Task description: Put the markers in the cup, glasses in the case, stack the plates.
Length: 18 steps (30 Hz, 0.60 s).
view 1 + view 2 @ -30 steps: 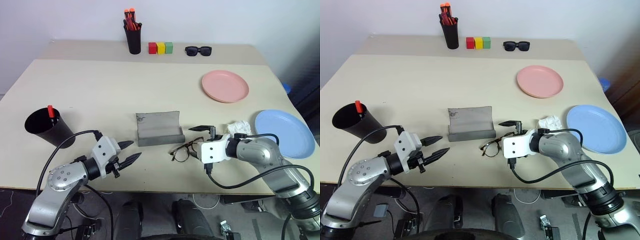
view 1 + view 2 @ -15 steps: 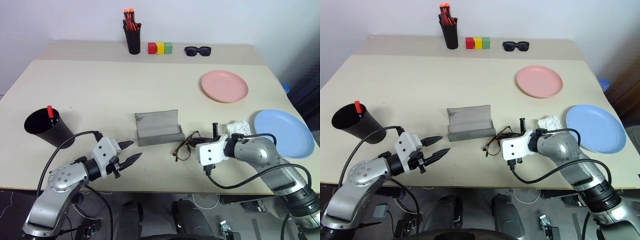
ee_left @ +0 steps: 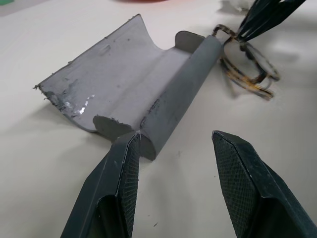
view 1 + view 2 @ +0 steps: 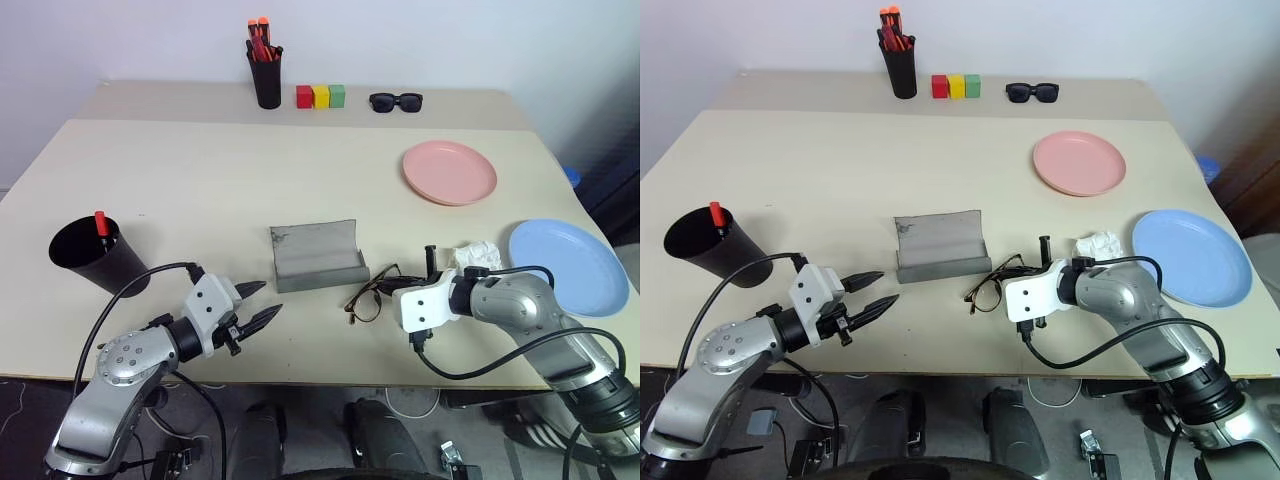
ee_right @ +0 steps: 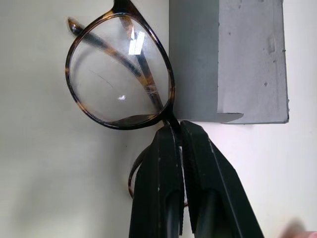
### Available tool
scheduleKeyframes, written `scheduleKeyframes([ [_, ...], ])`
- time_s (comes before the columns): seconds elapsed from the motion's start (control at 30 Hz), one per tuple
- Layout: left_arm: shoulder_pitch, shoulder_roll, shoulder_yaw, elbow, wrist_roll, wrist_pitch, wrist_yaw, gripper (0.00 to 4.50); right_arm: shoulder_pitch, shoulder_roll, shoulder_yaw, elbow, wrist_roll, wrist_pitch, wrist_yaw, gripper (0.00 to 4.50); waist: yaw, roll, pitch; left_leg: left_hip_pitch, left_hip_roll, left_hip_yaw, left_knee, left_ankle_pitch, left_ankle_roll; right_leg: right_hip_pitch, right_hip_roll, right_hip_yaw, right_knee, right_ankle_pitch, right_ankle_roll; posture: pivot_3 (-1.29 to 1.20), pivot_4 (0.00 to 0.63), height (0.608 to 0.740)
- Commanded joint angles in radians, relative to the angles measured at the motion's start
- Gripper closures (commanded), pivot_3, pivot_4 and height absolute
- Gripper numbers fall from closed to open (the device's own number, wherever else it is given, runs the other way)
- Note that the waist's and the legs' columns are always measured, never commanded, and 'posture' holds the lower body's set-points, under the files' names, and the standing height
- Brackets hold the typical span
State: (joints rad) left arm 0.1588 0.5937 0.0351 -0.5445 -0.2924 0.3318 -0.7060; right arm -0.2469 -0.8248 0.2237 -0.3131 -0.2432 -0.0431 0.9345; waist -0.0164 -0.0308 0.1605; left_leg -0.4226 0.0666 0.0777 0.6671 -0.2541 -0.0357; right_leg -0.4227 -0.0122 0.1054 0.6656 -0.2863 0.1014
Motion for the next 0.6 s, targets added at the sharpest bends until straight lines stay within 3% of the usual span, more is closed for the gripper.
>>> scheduleKeyframes([
  [0.03,0.016,-0.010,0.041,0.018,0.008,-0.047,0.023,2.16,-0.075,-0.004,-0.086,-0.102,0.116,0.150,0.050,4.46,-0.002,0.000,0.000,0.000,0.000,0.000,0.000,0.000,0.000,0.000,0.000,0.000,0.000,0.000,0.000,0.00,0.150,0.725],
  [0.2,0.024,-0.027,0.069,0.068,0.025,-0.096,0.058,2.16,-0.207,0.029,-0.080,-0.149,0.178,0.318,0.070,4.46,-0.003,0.000,0.000,0.001,0.000,0.000,0.000,0.000,0.000,0.000,0.000,0.000,0.000,0.000,0.000,0.00,0.150,0.725],
  [0.4,0.091,-0.026,0.153,0.096,0.019,-0.147,0.061,2.16,-0.403,0.243,0.058,-0.112,0.149,0.557,-0.030,4.46,-0.010,0.000,0.000,0.001,0.001,0.001,-0.001,0.000,0.000,-0.001,0.000,0.000,0.001,0.000,0.000,0.00,0.150,0.725],
  [0.6,0.140,-0.022,0.194,0.083,0.015,-0.158,0.064,2.16,-0.471,0.422,0.176,0.033,0.101,0.643,-0.139,4.46,-0.003,0.000,0.000,0.000,0.000,0.002,-0.001,0.000,0.000,-0.002,-0.001,0.000,0.001,0.000,-0.001,0.00,0.150,0.725],
])
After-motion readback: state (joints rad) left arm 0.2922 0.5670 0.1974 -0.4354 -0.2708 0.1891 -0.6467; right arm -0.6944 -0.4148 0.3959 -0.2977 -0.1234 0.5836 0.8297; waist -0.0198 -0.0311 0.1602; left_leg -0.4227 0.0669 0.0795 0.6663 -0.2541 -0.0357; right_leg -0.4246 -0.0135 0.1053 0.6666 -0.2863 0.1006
